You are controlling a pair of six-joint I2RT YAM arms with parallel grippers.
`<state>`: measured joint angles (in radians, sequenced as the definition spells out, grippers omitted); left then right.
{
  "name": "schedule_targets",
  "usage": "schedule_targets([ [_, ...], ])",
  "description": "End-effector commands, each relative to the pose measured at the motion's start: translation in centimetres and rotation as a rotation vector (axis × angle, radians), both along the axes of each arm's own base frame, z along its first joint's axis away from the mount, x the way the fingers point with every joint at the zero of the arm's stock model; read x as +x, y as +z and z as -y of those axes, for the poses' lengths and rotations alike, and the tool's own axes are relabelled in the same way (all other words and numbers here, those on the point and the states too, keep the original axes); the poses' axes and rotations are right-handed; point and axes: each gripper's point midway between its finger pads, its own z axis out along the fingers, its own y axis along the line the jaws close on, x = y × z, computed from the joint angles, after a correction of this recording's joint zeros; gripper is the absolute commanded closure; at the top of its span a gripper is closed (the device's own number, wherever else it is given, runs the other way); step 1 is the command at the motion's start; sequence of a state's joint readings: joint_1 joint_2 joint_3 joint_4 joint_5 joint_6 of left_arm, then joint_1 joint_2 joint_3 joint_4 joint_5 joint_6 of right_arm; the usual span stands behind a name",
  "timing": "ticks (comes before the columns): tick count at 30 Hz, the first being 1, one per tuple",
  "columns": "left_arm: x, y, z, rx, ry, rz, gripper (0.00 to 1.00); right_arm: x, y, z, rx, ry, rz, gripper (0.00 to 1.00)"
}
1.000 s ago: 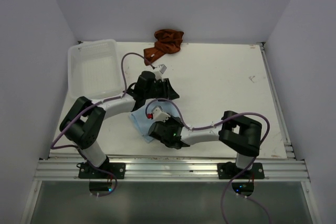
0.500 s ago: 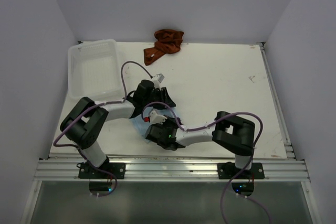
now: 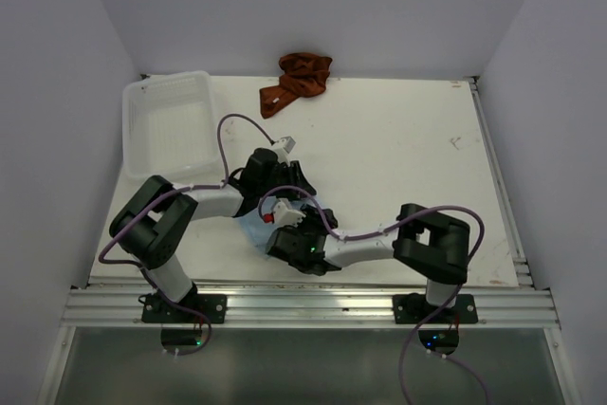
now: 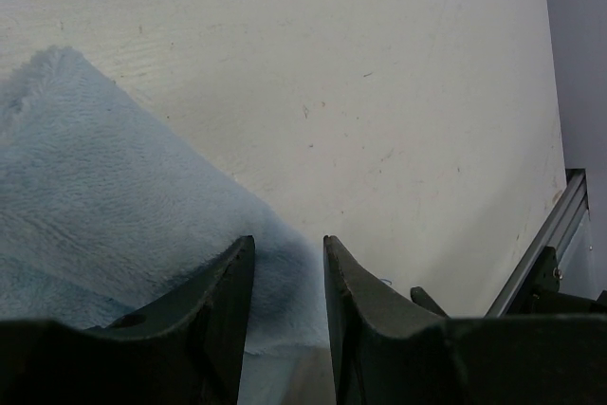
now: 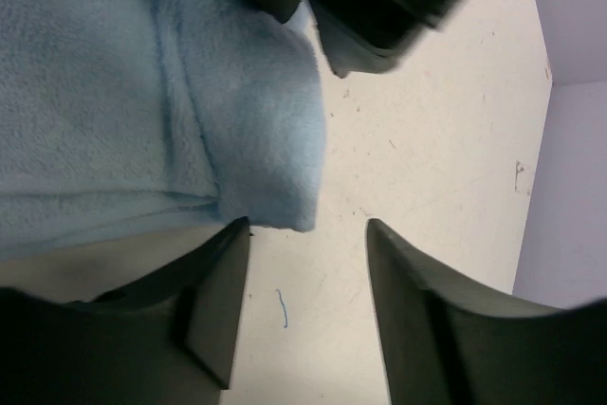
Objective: Roll the towels
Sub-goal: Roll the towel
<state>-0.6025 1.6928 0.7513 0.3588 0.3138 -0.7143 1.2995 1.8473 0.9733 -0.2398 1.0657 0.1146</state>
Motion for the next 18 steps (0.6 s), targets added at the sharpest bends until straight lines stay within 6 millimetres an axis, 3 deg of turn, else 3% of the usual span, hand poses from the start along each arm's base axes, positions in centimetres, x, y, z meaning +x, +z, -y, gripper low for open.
schedule_targets([
  [1,0.2,-1.3,-0.8,0.042,0.016,0.009,0.61,0.0,4.6,0.4,0.195,-0.042,0.096,0.41],
  [7,0.3,-1.2,-0.9,0.043,0.021,0.011,0.6,-1.4,5.3,2.9,0.334,-0.035,0.065,0.3],
  [10,0.2,-1.2,-0.9,0.041,0.021,0.011,0.6,-2.1,5.8,3.5,0.44,-0.026,0.032,0.3],
  [12,0.2,-1.1,-0.9,0.039,0.021,0.008,0.6,-2.6,6.0,3.3,0.546,-0.007,-0.023,0.34],
  [14,0.2,-1.2,-0.9,0.04,0.02,0.008,0.6,-1.9,6.1,3.5,0.652,-0.031,-0.072,0.39],
  [15,0.1,-1.1,-0.9,0.04,0.018,0.008,0.6,-2.4,5.0,2.8,0.725,-0.018,-0.165,0.41],
  [18,0.1,-1.0,-1.0,0.04,0.02,0.01,0.6,-0.1,5.7,2.8,1.006,-0.054,-0.27,0.49],
])
